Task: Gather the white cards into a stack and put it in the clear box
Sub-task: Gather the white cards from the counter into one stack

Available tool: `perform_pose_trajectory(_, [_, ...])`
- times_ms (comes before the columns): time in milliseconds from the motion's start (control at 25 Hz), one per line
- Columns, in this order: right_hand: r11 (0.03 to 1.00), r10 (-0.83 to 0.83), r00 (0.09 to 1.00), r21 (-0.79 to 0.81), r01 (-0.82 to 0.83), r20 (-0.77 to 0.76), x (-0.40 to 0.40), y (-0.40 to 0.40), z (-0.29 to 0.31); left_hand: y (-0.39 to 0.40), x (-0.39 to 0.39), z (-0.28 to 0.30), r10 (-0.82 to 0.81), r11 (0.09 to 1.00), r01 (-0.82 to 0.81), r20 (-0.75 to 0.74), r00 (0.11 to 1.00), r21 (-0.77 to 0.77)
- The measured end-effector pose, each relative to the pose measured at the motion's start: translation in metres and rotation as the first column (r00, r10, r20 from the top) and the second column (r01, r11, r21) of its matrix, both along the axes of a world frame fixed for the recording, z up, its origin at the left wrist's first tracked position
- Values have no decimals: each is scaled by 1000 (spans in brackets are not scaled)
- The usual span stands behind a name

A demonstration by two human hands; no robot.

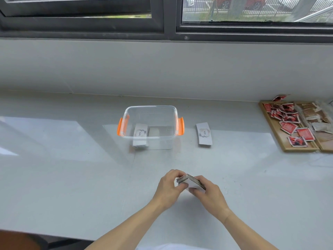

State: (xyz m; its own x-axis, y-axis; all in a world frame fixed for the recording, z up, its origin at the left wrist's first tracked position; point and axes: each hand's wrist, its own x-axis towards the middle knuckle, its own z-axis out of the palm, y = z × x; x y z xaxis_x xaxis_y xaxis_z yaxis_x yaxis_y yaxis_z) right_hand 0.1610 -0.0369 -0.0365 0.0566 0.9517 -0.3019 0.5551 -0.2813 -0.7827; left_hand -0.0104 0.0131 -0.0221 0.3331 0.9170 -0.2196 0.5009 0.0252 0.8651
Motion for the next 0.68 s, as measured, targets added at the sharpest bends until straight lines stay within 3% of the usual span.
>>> perform_pose_trajectory(120, [996, -86, 996, 42, 84, 39, -14, -3, 2, -5, 1, 13, -146, 952, 161, -79, 986, 258])
perform_pose_trajectory(240, [977, -183, 983, 113, 179, 24, -23, 1, 4, -10, 4, 14, -149, 799, 257, -234, 961, 545])
perform_pose_trajectory(320, [962, -236, 971, 144, 231, 26, -26, 2, 4, -13, 4, 11, -113, 698, 285, -292, 950, 657])
perform_pose_trajectory(400, [966, -243, 969, 103, 238, 40, -28, -1, 0, -17, 1, 3, -115, 674, 363, -393, 912, 643])
perform_pose_trajectory(520, [980, -199, 978, -17, 200, 65, -28, -8, -8, -27, -6, -5, -189, 734, 506, -580, 793, 453])
perform_pose_trajectory(680, [983, -185, 978, 11, 185, 97, -26, -7, -11, -21, -5, -4, -195, 739, 491, -551, 812, 462])
